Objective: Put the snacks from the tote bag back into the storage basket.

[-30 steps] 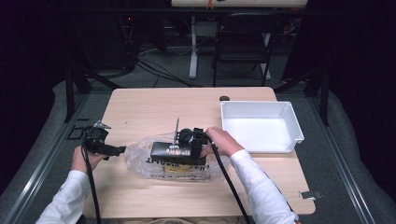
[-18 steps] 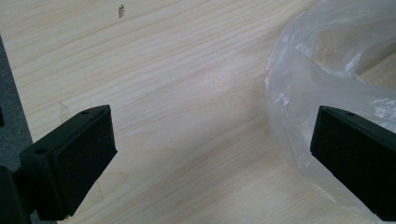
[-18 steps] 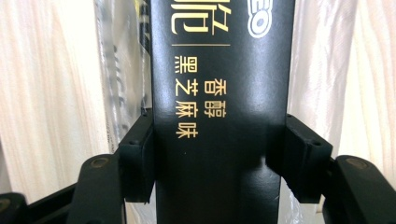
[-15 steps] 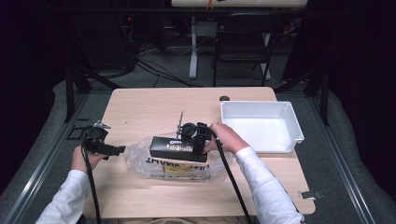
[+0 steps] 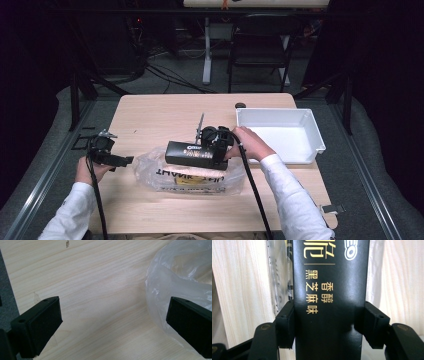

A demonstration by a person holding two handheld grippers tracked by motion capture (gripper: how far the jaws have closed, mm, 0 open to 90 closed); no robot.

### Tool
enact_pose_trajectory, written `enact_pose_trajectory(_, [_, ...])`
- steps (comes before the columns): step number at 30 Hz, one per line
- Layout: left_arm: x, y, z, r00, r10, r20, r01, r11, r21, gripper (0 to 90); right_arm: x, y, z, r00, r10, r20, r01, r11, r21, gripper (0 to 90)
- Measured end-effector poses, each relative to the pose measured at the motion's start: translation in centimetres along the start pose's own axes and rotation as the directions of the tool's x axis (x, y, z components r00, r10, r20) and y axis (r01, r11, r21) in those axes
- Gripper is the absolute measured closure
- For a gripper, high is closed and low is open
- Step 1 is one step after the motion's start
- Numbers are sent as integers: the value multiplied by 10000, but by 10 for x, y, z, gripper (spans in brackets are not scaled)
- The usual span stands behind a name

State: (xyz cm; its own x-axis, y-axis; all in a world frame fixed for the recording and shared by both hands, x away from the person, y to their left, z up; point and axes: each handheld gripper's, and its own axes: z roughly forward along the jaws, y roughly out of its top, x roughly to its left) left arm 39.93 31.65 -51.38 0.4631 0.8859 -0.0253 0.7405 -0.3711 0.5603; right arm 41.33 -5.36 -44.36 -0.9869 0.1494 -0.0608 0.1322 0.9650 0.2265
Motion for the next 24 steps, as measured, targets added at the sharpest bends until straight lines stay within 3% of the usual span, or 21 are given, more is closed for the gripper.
enact_pose_trajectory(6, [1,0,-1,9998,-184,49,185,9996,-210,1,-7,-5,-11,10000,56,43,-56,10000,-14,377])
enact_pose_trajectory(24, [5,-2,2,9994,-347,78,349,9992,-190,2,-31,-19,-38,9986,283,445,-280,9996,-65,377])
